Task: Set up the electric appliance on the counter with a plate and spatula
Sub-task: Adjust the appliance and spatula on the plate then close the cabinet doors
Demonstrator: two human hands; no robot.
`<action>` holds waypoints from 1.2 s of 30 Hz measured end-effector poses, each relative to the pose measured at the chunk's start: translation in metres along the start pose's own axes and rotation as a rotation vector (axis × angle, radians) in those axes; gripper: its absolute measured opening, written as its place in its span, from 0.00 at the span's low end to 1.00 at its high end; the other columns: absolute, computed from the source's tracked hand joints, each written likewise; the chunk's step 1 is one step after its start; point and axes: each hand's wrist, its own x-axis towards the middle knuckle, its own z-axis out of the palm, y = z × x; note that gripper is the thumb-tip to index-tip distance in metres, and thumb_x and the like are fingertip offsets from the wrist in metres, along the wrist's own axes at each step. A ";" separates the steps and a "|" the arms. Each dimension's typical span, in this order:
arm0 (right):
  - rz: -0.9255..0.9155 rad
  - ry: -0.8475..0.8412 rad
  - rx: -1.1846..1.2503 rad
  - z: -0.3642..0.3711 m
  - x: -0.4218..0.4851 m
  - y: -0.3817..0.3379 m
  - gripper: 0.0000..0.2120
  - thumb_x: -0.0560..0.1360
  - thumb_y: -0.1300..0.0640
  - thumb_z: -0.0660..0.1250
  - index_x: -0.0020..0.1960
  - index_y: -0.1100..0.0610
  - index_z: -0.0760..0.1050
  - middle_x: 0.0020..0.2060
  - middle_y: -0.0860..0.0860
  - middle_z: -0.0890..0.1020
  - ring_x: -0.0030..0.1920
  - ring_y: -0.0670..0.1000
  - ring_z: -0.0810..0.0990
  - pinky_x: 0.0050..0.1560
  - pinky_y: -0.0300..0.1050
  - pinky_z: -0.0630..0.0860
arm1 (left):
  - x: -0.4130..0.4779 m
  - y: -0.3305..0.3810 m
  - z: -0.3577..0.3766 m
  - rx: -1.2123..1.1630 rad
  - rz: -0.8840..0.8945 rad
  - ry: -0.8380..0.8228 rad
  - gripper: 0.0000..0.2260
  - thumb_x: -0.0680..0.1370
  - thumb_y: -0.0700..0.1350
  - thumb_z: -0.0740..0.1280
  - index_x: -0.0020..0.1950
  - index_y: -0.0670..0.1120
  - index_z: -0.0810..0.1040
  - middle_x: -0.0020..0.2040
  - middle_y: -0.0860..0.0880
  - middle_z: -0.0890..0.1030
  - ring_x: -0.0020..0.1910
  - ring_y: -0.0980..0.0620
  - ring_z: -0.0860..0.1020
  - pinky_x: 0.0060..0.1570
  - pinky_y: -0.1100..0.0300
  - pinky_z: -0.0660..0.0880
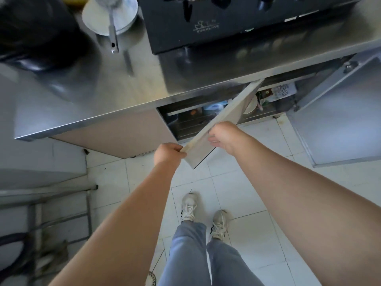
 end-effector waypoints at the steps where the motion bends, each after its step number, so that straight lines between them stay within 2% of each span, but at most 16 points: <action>1: 0.012 0.000 0.003 0.007 0.005 -0.004 0.20 0.78 0.65 0.58 0.70 0.66 0.67 0.66 0.63 0.74 0.66 0.60 0.76 0.62 0.51 0.77 | 0.007 -0.001 -0.005 -0.023 -0.004 0.014 0.11 0.69 0.38 0.69 0.48 0.49 0.86 0.38 0.50 0.81 0.36 0.49 0.77 0.43 0.59 0.78; 5: 0.017 0.007 -0.002 0.024 0.018 -0.023 0.20 0.78 0.65 0.58 0.69 0.65 0.68 0.66 0.62 0.74 0.66 0.59 0.76 0.64 0.52 0.76 | 0.036 -0.003 -0.020 -0.130 -0.071 0.086 0.11 0.71 0.43 0.70 0.53 0.47 0.83 0.45 0.46 0.84 0.45 0.45 0.83 0.44 0.61 0.78; 7: 0.057 -0.004 -0.010 0.029 0.025 -0.031 0.19 0.79 0.65 0.57 0.69 0.65 0.67 0.68 0.62 0.73 0.66 0.58 0.75 0.66 0.50 0.74 | 0.050 -0.001 -0.027 -0.134 -0.131 0.072 0.06 0.73 0.47 0.69 0.47 0.47 0.80 0.43 0.45 0.82 0.42 0.45 0.82 0.42 0.60 0.78; 9: 0.091 0.001 0.046 0.036 0.028 -0.039 0.18 0.80 0.65 0.55 0.70 0.64 0.67 0.67 0.60 0.74 0.65 0.54 0.76 0.66 0.46 0.74 | 0.064 0.003 -0.035 -0.102 -0.192 0.058 0.11 0.74 0.50 0.66 0.38 0.44 0.75 0.40 0.45 0.81 0.38 0.44 0.81 0.38 0.59 0.76; 11: 0.081 0.038 0.123 0.043 0.034 -0.046 0.19 0.81 0.65 0.53 0.71 0.61 0.66 0.66 0.58 0.75 0.63 0.53 0.78 0.60 0.45 0.77 | 0.079 0.007 -0.042 -0.172 -0.236 0.026 0.13 0.74 0.51 0.67 0.37 0.41 0.76 0.40 0.44 0.83 0.43 0.43 0.84 0.47 0.55 0.80; 13: 0.061 0.054 0.121 0.048 0.036 -0.051 0.21 0.80 0.66 0.51 0.73 0.59 0.64 0.67 0.58 0.74 0.63 0.54 0.78 0.59 0.46 0.77 | 0.091 0.012 -0.045 -0.249 -0.235 -0.001 0.14 0.75 0.48 0.65 0.32 0.41 0.75 0.34 0.45 0.81 0.42 0.41 0.82 0.52 0.52 0.81; 15: 0.053 0.036 0.128 0.052 0.039 -0.056 0.23 0.80 0.67 0.49 0.74 0.59 0.62 0.69 0.60 0.73 0.66 0.55 0.76 0.64 0.47 0.74 | 0.100 0.017 -0.049 -0.280 -0.216 -0.023 0.15 0.75 0.44 0.62 0.28 0.44 0.73 0.29 0.48 0.77 0.40 0.42 0.79 0.48 0.54 0.77; 19: 0.028 0.046 0.132 0.061 0.046 -0.066 0.23 0.80 0.69 0.52 0.73 0.57 0.65 0.67 0.59 0.74 0.65 0.56 0.77 0.64 0.49 0.74 | 0.118 0.030 -0.061 -0.308 -0.197 -0.011 0.14 0.74 0.44 0.64 0.28 0.46 0.73 0.19 0.52 0.76 0.38 0.44 0.81 0.53 0.52 0.80; 21: 0.035 0.066 0.142 0.063 0.050 -0.071 0.23 0.80 0.68 0.54 0.72 0.54 0.66 0.65 0.58 0.76 0.64 0.55 0.78 0.63 0.48 0.75 | 0.124 0.033 -0.063 -0.415 -0.226 0.008 0.13 0.74 0.47 0.69 0.30 0.47 0.74 0.20 0.53 0.76 0.32 0.46 0.79 0.52 0.52 0.81; 23: 0.039 0.070 0.126 0.066 0.053 -0.073 0.22 0.80 0.67 0.55 0.70 0.52 0.67 0.63 0.56 0.77 0.62 0.54 0.79 0.58 0.46 0.77 | 0.128 0.034 -0.062 -0.548 -0.283 -0.007 0.13 0.74 0.48 0.71 0.33 0.46 0.73 0.28 0.50 0.77 0.28 0.49 0.76 0.45 0.54 0.81; 26: 0.034 0.054 0.070 0.069 0.056 -0.073 0.18 0.79 0.67 0.54 0.62 0.47 0.68 0.57 0.54 0.77 0.58 0.53 0.80 0.52 0.44 0.77 | 0.128 0.038 -0.058 -0.638 -0.317 -0.059 0.10 0.77 0.47 0.67 0.37 0.48 0.73 0.35 0.50 0.76 0.30 0.51 0.75 0.38 0.59 0.78; 28: 0.037 0.041 0.046 0.069 0.058 -0.072 0.19 0.79 0.66 0.53 0.63 0.46 0.68 0.55 0.51 0.75 0.57 0.52 0.79 0.53 0.44 0.76 | 0.129 0.037 -0.055 -0.667 -0.296 -0.077 0.09 0.79 0.47 0.65 0.39 0.49 0.73 0.42 0.50 0.79 0.37 0.50 0.79 0.41 0.60 0.78; 30: 0.024 0.023 0.008 0.069 0.059 -0.070 0.23 0.79 0.67 0.54 0.70 0.49 0.66 0.56 0.52 0.73 0.60 0.54 0.78 0.55 0.45 0.76 | 0.128 0.036 -0.055 -0.705 -0.296 -0.104 0.06 0.79 0.46 0.65 0.43 0.48 0.75 0.47 0.50 0.79 0.46 0.49 0.80 0.42 0.60 0.78; 32: 0.012 0.017 -0.049 0.067 0.056 -0.069 0.26 0.78 0.68 0.53 0.70 0.46 0.66 0.58 0.54 0.72 0.61 0.54 0.78 0.56 0.46 0.77 | 0.125 0.034 -0.055 -0.732 -0.300 -0.133 0.04 0.80 0.43 0.64 0.52 0.46 0.77 0.49 0.50 0.79 0.51 0.48 0.81 0.47 0.59 0.79; 34: 0.000 0.019 -0.066 0.064 0.053 -0.069 0.26 0.78 0.68 0.53 0.69 0.45 0.67 0.57 0.55 0.72 0.60 0.55 0.78 0.56 0.46 0.77 | 0.123 0.033 -0.052 -0.788 -0.300 -0.180 0.13 0.80 0.37 0.62 0.63 0.45 0.75 0.45 0.51 0.79 0.52 0.48 0.80 0.54 0.56 0.77; 36: 0.016 0.017 -0.039 0.059 0.051 -0.067 0.29 0.78 0.68 0.54 0.74 0.45 0.62 0.55 0.54 0.74 0.59 0.54 0.78 0.57 0.46 0.76 | 0.120 0.035 -0.050 -0.770 -0.273 -0.209 0.17 0.79 0.34 0.61 0.67 0.45 0.73 0.47 0.52 0.79 0.52 0.48 0.79 0.55 0.55 0.76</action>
